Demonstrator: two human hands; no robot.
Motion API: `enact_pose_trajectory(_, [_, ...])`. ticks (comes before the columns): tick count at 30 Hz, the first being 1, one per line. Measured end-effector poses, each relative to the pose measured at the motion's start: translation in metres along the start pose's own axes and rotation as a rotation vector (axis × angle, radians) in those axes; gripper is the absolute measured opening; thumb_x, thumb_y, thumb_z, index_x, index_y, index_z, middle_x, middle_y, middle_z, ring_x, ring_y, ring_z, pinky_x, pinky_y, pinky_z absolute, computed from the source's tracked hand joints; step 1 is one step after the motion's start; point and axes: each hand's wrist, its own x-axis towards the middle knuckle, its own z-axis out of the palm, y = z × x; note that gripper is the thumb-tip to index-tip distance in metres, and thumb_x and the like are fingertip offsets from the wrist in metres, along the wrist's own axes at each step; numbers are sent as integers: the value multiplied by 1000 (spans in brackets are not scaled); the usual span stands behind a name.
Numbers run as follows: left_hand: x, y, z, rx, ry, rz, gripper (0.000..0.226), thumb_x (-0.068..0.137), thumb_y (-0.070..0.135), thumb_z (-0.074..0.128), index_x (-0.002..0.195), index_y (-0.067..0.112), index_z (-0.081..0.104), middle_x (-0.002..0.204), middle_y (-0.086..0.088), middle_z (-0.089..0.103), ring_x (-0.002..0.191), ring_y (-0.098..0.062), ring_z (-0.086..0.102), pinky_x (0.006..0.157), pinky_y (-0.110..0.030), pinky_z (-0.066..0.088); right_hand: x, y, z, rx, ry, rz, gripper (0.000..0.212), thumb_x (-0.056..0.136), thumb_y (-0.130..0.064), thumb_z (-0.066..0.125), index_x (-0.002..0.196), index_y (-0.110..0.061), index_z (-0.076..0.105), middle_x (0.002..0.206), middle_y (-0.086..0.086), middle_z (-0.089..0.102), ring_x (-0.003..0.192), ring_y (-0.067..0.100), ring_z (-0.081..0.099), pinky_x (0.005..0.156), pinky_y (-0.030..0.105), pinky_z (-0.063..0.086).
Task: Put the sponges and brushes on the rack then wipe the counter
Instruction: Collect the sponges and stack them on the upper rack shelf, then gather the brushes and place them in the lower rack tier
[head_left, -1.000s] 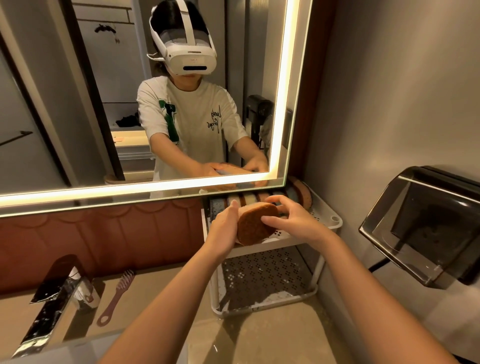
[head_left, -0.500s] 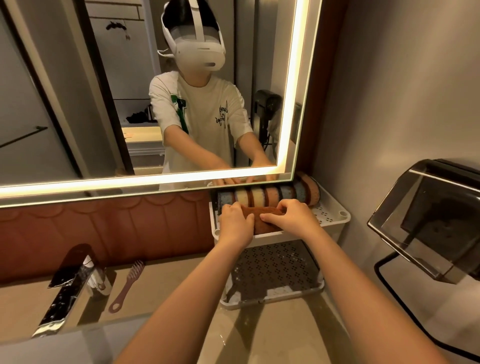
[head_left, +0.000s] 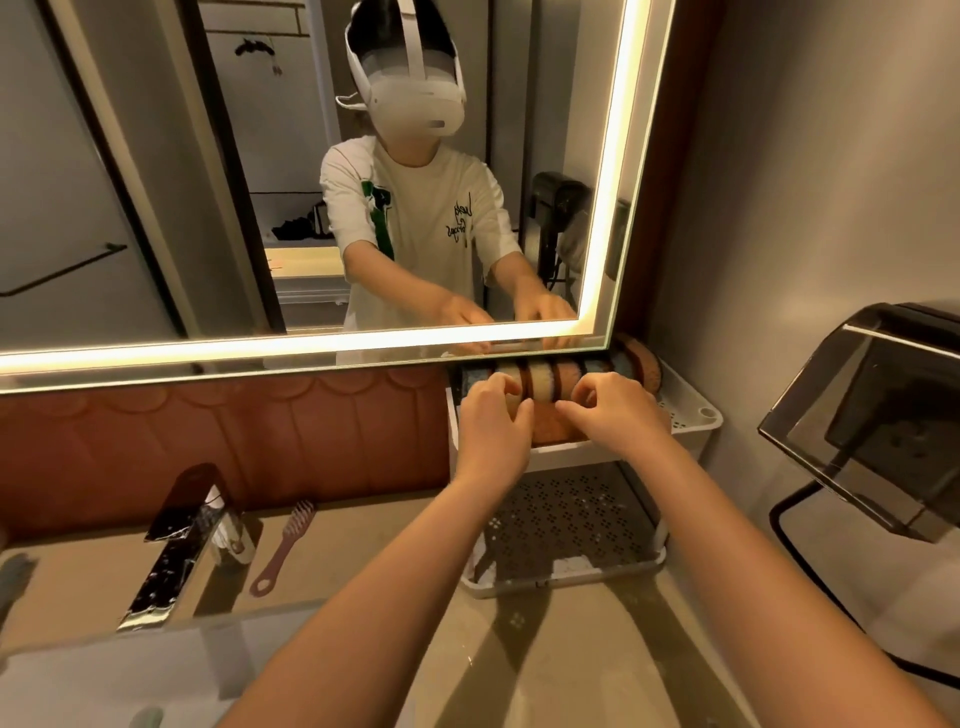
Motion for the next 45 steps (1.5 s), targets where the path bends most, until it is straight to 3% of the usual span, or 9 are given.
enact_pose_trajectory(6, [-24, -12, -77, 186, -164, 80, 25, 92, 35, 49, 106, 18, 62, 106, -1, 65, 97, -17, 60, 85, -38, 51, -45, -50, -4, 33, -11, -153, 28, 89, -46, 55, 107, -26, 61, 104, -6, 61, 94, 14, 57, 74, 33, 48])
enact_pose_trajectory(9, [-50, -30, -122, 304, -298, 62, 26, 94, 35, 45, 108, 20, 60, 107, -1, 65, 97, -19, 61, 86, -42, 51, -73, -84, 9, 93, -92, -223, 25, 88, -46, 55, 106, -29, 62, 103, -7, 64, 96, 14, 59, 81, 38, 51])
enact_pose_trajectory(14, [-101, -72, -191, 463, -447, -29, 27, 95, 38, 39, 110, 25, 57, 113, 2, 63, 103, -19, 58, 90, -41, 48, -113, -146, 45, 72, -242, -320, 27, 89, -46, 54, 111, -31, 60, 102, -11, 62, 95, 11, 58, 85, 39, 53])
enact_pose_trajectory(20, [-163, -139, -269, 410, -520, -212, 33, 95, 39, 44, 122, 23, 53, 120, 3, 60, 105, -14, 56, 91, -31, 47, -158, -236, 108, 15, -443, -405, 24, 89, -43, 52, 109, -31, 61, 102, -11, 63, 96, 15, 61, 84, 36, 51])
enact_pose_trajectory(26, [-225, -207, -338, 407, -505, -396, 35, 94, 41, 44, 123, 23, 51, 121, 1, 60, 104, -16, 57, 91, -39, 49, -205, -312, 185, 33, -644, -474, 29, 91, -39, 54, 115, -24, 59, 102, -3, 65, 94, 15, 61, 84, 35, 51])
enact_pose_trajectory(35, [-322, -306, -427, 365, -404, -648, 38, 95, 39, 44, 127, 19, 49, 128, -3, 54, 113, -20, 54, 93, -35, 46, -288, -412, 283, 21, -858, -548, 28, 89, -39, 55, 112, -25, 60, 106, 0, 66, 91, 19, 62, 83, 38, 52])
enact_pose_trajectory(42, [-400, -397, -484, 298, -146, -874, 39, 94, 34, 49, 129, 16, 46, 136, -3, 42, 112, -15, 45, 97, -31, 41, -348, -489, 349, -2, -1023, -720, 28, 89, -32, 57, 113, -19, 61, 109, 3, 66, 99, 22, 61, 86, 37, 50])
enact_pose_trajectory(45, [-424, -433, -501, 355, 0, -966, 48, 91, 37, 53, 132, 14, 44, 138, -6, 40, 124, -23, 38, 103, -35, 36, -364, -520, 372, -13, -1055, -780, 30, 88, -30, 57, 115, -17, 61, 114, 7, 65, 104, 26, 60, 89, 37, 49])
